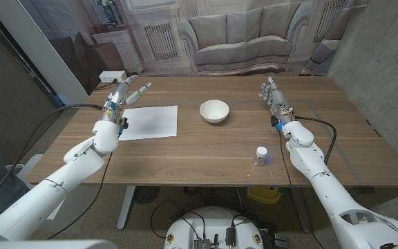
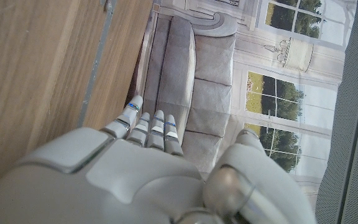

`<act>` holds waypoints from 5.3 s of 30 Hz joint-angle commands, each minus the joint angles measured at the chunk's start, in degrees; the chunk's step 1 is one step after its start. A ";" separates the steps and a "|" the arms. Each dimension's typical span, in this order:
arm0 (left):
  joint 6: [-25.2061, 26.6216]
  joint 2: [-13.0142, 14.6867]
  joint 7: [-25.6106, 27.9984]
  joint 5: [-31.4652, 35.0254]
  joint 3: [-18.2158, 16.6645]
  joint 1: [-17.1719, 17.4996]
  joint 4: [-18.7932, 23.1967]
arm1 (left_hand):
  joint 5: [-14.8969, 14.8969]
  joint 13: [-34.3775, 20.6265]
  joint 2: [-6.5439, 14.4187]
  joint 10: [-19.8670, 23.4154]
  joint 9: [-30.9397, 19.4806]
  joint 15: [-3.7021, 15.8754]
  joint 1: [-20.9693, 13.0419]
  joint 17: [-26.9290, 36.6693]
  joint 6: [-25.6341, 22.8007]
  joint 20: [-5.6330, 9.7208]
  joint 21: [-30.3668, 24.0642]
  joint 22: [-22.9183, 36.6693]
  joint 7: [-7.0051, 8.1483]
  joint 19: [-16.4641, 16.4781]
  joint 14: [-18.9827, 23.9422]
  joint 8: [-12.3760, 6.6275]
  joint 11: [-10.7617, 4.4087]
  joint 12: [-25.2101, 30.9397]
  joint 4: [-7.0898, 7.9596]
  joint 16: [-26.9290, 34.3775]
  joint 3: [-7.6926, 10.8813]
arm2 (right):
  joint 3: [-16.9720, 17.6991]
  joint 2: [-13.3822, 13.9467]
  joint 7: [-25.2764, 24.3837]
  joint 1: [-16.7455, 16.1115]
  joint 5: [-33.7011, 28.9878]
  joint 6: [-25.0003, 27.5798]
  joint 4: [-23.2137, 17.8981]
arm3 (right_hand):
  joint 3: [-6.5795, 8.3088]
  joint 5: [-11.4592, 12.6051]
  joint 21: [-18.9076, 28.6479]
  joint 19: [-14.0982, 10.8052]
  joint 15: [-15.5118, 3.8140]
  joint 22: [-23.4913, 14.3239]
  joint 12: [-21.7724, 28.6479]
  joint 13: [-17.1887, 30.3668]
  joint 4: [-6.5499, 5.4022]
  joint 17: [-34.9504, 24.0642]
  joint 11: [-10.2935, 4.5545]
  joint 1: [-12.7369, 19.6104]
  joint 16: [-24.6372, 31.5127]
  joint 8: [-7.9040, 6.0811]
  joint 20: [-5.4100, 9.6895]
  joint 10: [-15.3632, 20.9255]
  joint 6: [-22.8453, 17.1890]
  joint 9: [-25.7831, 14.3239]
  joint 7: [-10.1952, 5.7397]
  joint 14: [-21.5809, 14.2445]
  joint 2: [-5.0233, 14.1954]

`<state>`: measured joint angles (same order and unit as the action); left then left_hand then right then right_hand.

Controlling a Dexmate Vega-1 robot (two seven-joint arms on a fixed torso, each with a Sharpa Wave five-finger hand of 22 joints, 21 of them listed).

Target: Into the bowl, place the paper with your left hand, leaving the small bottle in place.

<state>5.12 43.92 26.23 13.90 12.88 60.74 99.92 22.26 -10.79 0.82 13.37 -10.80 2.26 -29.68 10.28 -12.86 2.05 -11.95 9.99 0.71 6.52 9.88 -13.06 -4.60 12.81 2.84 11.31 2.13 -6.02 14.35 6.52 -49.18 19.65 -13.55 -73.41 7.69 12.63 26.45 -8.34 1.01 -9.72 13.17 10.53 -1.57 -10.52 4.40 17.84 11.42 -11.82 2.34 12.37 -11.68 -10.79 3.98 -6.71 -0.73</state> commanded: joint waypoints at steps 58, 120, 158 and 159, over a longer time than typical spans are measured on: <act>15.00 -3.38 -8.23 13.48 2.00 -0.63 3.46 | 0.67 -0.45 -0.95 -1.41 -0.26 3.10 -3.43 0.39 0.89 -10.82 -0.52 0.58 3.25 2.57 -0.84 1.35 -2.87 -1.24 -1.66 -0.40 -1.61 | 0.83 0.76 0.54 -0.88 1.05 1.89 -0.63 | -0.29 -0.36 -1.60 -1.06 0.21 -0.35 -0.05 0.30 0.53 -0.12 -0.05 0.17 -0.27 0.30 1.86 0.82 -0.66 -0.15 -0.15 -0.72 0.75; 18.45 -4.45 -14.79 17.97 6.45 -3.99 -0.82 | 0.92 -0.58 -2.40 -2.15 -0.33 2.61 -4.18 0.50 0.92 -9.89 0.15 0.73 2.95 1.28 -0.80 1.36 -3.46 -1.28 -2.04 -0.29 -3.17 | 0.38 0.15 0.06 0.22 0.21 1.65 0.47 | -0.41 -0.52 -3.39 -0.85 0.21 -0.41 -0.29 0.32 0.98 -0.09 0.02 0.55 -0.56 0.37 1.62 0.79 -0.90 -0.17 -0.43 -0.07 1.18; 19.29 -7.01 -15.23 18.45 8.53 -5.20 -4.65 | 1.10 -0.62 -2.13 -2.61 -0.36 2.46 -5.08 0.53 1.39 -9.72 0.27 0.77 3.44 0.69 -1.33 1.46 -3.45 -1.31 -2.26 -0.40 -3.38 | 0.78 -0.10 0.47 0.14 0.87 1.42 1.62 | -0.57 -0.63 -4.30 -1.12 0.30 -0.44 -0.37 0.34 1.17 -0.11 0.04 0.59 -0.52 0.44 1.55 0.85 -0.91 -0.19 -0.43 -0.09 1.36; 19.36 -7.05 -15.24 18.47 8.54 -5.21 -4.68 | 1.10 -0.62 -2.12 -2.62 -0.36 2.47 -5.10 0.53 1.41 -9.69 0.27 0.77 3.44 0.68 -1.36 1.46 -3.52 -1.31 -2.26 -0.41 -3.38 | 0.82 -0.16 0.48 0.16 0.94 1.44 1.68 | -0.58 -0.63 -4.33 -1.12 0.31 -0.44 -0.36 0.34 1.17 -0.11 0.08 0.59 -0.51 0.43 1.55 0.87 -0.92 -0.19 -0.44 -0.12 1.37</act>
<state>23.96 37.49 10.86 32.23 21.00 55.62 95.93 23.12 -11.34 -1.44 11.06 -11.07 2.35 -34.50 10.52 -11.70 -7.36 -11.78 10.53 3.90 7.51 8.75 -11.61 -8.12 11.74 0.65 10.87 -0.88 -5.30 14.32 6.56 -49.32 20.41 -11.77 -72.59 6.97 11.97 22.17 -8.94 1.23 -9.99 13.06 10.81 -0.86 -10.52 4.39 18.37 11.19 -11.46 2.13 12.98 -11.98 -10.78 3.68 -6.92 0.40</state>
